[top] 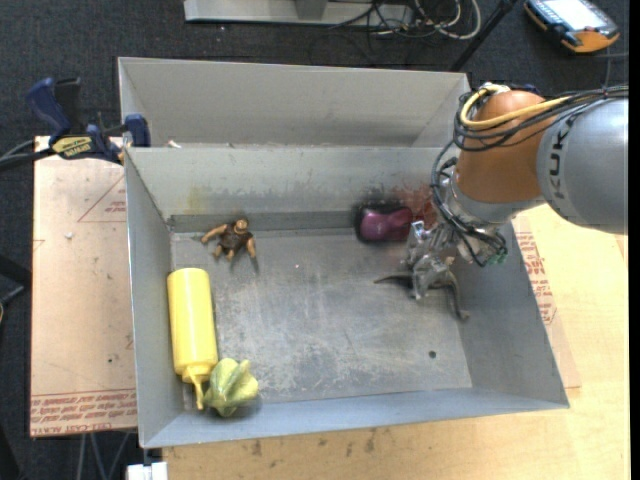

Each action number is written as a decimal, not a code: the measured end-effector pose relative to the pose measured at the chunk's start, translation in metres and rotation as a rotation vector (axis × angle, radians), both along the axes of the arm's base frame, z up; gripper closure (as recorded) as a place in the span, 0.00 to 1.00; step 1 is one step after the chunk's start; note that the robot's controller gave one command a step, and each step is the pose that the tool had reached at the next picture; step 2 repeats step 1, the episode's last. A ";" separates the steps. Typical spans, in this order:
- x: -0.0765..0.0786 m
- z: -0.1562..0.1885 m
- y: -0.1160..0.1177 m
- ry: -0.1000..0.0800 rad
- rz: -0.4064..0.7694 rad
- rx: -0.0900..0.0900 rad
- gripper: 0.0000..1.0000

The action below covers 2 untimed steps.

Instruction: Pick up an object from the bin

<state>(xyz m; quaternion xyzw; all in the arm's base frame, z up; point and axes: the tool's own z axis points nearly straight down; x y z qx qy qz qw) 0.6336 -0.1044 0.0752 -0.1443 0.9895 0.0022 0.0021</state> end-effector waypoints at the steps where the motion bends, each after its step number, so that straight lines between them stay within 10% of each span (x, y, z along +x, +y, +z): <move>1: 0.006 0.133 -0.008 -0.001 -0.065 -0.004 1.00; 2: 0.006 0.133 -0.008 -0.001 -0.065 -0.004 1.00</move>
Offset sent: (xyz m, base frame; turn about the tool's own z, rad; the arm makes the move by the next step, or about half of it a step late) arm 0.0000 0.0000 0.0000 0.0000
